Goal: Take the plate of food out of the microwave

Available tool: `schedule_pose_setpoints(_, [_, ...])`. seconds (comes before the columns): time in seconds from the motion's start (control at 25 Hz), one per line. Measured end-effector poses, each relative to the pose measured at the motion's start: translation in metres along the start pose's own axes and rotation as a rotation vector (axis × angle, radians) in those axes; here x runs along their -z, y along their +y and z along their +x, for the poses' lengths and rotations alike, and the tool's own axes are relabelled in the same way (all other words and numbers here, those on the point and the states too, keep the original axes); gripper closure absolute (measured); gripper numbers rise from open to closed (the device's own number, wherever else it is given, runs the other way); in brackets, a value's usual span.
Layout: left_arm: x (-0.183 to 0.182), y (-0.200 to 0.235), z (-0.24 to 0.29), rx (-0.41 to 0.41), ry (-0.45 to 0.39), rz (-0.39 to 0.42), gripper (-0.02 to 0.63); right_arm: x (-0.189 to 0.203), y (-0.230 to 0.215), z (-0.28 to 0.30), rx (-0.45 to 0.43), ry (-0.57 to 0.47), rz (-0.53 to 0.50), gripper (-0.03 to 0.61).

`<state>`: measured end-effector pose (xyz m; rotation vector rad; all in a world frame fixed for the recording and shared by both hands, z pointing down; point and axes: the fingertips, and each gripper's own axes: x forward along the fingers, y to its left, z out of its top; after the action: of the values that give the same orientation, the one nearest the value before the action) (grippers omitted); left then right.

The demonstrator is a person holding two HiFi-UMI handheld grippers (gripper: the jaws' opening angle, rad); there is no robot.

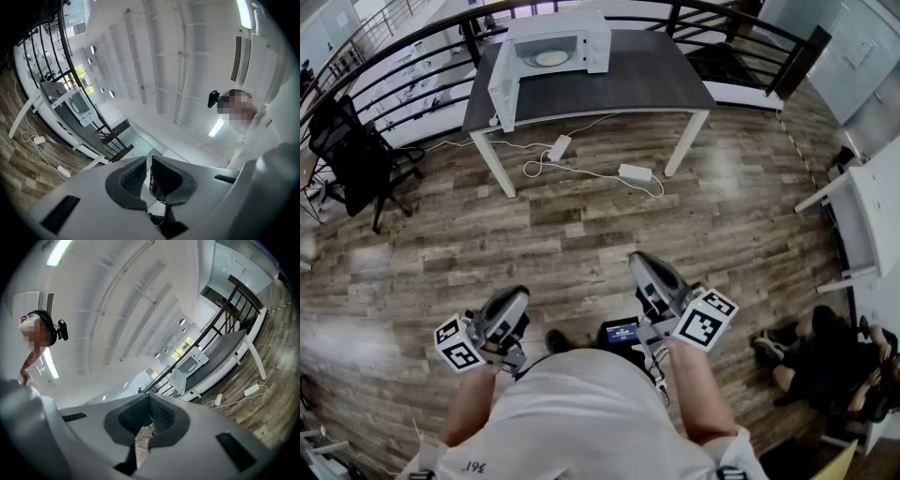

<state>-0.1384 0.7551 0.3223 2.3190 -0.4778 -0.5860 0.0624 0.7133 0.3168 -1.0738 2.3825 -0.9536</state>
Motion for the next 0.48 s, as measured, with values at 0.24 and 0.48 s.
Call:
schedule_pose_setpoints(0.24, [-0.004,0.007,0.008,-0.007,-0.007,0.015,0.571,-0.005,-0.005,0.007,-0.014,0.007,-0.039,0.589])
schedule_pose_setpoints(0.48, [-0.006,0.011,0.012,-0.027,0.004,0.019,0.571,-0.009,-0.005,0.011,0.004,0.030,-0.124,0.589])
